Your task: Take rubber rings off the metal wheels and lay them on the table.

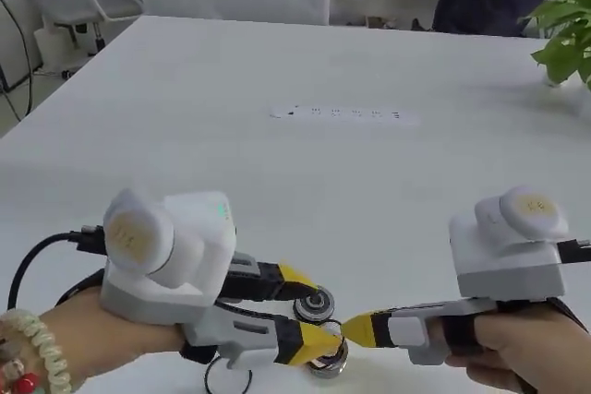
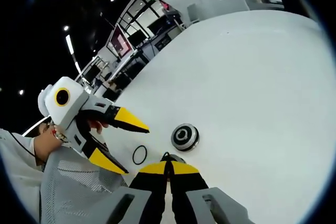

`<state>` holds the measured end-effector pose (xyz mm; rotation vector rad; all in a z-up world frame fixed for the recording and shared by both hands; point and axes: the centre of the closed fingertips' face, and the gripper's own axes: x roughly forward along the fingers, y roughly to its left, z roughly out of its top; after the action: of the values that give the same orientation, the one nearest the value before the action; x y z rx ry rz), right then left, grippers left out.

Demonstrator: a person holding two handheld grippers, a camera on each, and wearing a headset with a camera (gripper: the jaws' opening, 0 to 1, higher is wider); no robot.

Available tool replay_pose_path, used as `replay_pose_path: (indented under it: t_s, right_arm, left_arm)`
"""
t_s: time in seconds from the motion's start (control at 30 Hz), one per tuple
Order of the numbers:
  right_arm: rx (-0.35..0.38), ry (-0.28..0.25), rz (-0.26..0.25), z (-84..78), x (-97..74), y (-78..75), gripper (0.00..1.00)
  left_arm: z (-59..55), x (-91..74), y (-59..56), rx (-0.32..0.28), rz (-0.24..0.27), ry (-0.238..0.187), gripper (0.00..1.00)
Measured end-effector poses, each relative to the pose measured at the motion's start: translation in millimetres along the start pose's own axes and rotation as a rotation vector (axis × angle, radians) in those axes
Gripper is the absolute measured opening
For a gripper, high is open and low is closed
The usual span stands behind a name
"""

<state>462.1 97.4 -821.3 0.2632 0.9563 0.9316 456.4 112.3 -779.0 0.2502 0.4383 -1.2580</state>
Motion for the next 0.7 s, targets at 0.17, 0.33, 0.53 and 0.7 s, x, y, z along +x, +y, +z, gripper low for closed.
replay_pose_path:
  t_s: [0.17,0.33,0.53,0.7]
  right_arm:
    - [0.015,-0.035,0.004,7.2,-4.3,-0.5,0.0]
    - [0.032,-0.057,0.001,11.8,-7.5,-1.5,0.0]
    - [0.03,-0.066,-0.004,14.1,-9.6,0.4,0.0]
    - [0.007,-0.075,0.002,17.1,-12.0,3.0,0.0]
  left_arm:
    - [4.2,-9.6,-7.2,0.054,-0.043,0.032,0.35]
    - [17.1,-22.1,-7.5,0.068,-0.045,0.026,0.44]
    - [25.2,-36.7,-14.0,0.105,-0.058,0.026,0.47]
    - [25.7,-48.9,-14.2,0.12,-0.035,0.038,0.51]
